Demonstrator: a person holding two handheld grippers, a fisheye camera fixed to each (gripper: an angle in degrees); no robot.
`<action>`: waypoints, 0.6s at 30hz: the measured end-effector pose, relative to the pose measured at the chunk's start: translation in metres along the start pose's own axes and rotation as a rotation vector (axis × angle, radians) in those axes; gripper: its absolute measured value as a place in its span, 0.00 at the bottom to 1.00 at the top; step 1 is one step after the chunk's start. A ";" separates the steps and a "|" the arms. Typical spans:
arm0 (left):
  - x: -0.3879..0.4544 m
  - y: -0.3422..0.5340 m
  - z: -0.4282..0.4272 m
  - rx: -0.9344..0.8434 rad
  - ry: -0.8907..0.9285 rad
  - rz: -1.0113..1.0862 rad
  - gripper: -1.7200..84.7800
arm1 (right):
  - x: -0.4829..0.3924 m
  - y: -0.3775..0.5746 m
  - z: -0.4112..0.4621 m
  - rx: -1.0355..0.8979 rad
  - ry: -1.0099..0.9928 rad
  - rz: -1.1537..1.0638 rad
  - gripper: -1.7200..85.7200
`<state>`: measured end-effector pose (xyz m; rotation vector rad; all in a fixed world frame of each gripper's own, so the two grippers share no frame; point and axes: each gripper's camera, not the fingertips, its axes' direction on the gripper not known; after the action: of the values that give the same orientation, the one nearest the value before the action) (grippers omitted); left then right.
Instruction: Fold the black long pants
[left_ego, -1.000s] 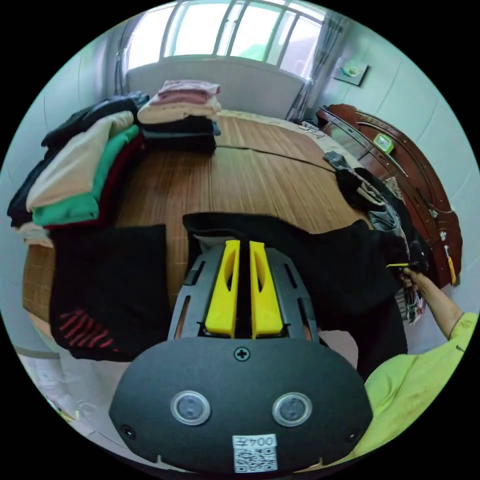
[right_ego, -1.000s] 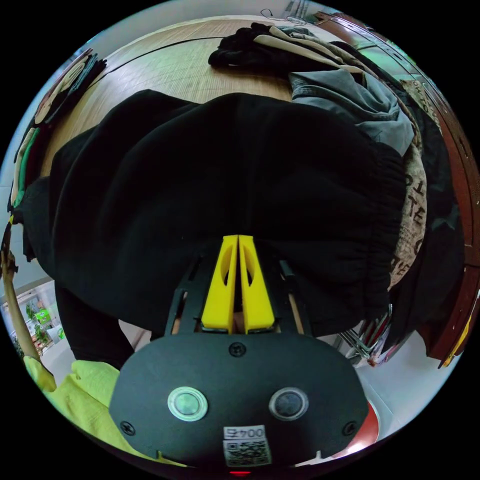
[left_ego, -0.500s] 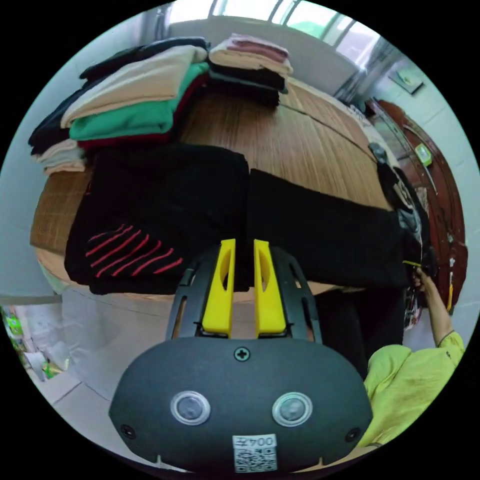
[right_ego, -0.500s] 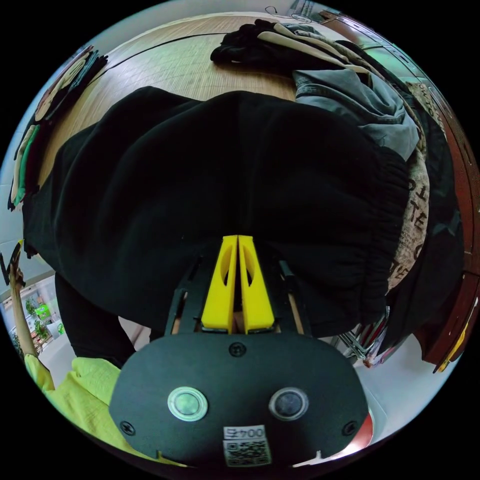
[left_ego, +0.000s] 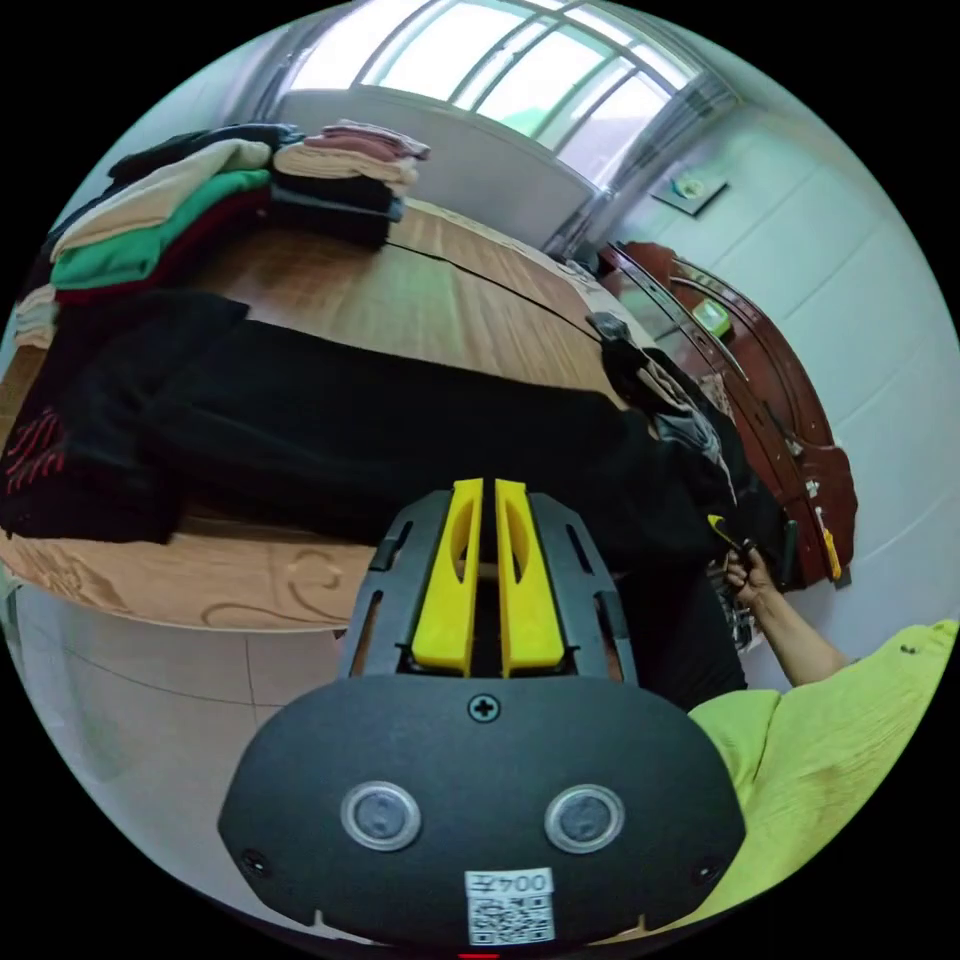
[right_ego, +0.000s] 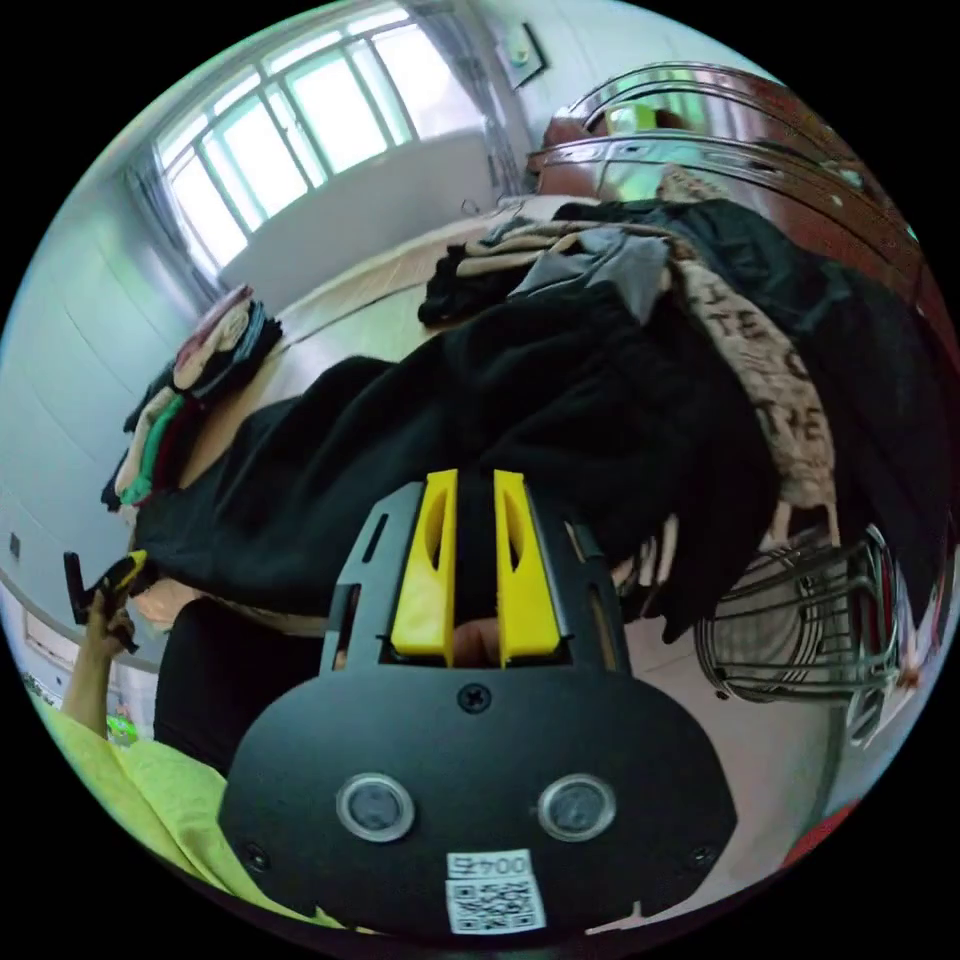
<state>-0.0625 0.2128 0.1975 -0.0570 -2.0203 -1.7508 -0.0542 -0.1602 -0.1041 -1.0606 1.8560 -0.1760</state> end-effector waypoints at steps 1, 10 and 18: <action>0.013 0.008 0.010 -0.017 -0.003 0.026 0.04 | 0.012 0.009 -0.009 0.023 -0.001 0.024 0.13; 0.030 0.020 0.032 -0.103 -0.050 0.029 0.03 | 0.148 0.048 -0.048 0.126 -0.153 0.307 0.25; 0.001 0.017 0.015 -0.099 -0.090 -0.024 0.03 | 0.170 0.040 0.000 -0.048 -0.297 0.308 0.15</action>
<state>-0.0624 0.2299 0.2123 -0.1461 -2.0026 -1.8935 -0.1058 -0.2602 -0.2379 -0.7715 1.7306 0.1979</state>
